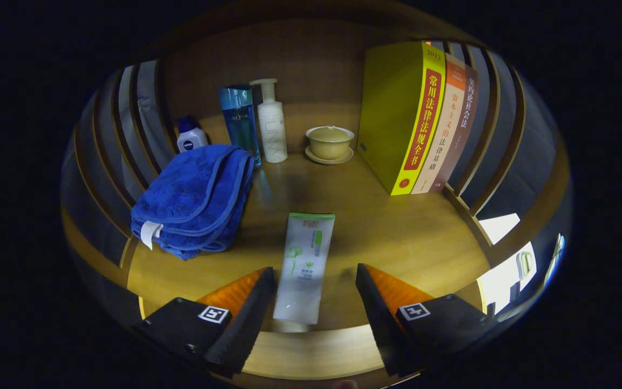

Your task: Pull open the drawer, take out the items inside it, and place them on the countertop above the cabinet.

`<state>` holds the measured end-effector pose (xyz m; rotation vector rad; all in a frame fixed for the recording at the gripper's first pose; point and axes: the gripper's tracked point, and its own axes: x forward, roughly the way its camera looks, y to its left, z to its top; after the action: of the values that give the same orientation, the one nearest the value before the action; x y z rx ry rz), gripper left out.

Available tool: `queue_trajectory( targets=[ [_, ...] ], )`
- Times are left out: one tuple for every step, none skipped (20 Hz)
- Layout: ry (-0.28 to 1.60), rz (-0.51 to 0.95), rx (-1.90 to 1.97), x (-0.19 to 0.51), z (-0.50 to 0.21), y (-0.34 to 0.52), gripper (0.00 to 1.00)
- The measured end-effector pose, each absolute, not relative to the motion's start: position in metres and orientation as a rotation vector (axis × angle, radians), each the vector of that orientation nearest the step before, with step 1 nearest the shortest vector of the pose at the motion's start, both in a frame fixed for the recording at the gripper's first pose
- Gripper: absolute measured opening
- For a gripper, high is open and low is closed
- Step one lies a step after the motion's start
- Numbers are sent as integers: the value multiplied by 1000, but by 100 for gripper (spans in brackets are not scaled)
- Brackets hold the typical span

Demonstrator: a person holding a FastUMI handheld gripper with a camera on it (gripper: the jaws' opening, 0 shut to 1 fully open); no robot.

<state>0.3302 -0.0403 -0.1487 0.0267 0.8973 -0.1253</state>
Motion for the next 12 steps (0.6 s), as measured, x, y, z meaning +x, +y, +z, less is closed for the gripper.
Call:
queue_trajectory(
  targets=[
    [875, -111, 23, 329, -141, -39, 99],
    [851, -98, 13, 326, -130, -37, 99],
    [821, -86, 6, 325, -117, -36, 99],
    [787, -72, 3, 321, -103, -33, 98],
    [755, -57, 5, 314, -88, -30, 98],
    [724, -39, 8, 308, -73, -25, 98],
    [685, -25, 6, 302, -61, -21, 98],
    [646, -14, -1, 295, -47, -19, 98],
    [590, -13, -11, 292, -33, -19, 98],
    [537, -14, -24, 287, -17, -20, 98],
    [489, -7, -33, 279, -2, -18, 98],
    [449, -3, -32, 272, 8, -15, 98]
  ],
)
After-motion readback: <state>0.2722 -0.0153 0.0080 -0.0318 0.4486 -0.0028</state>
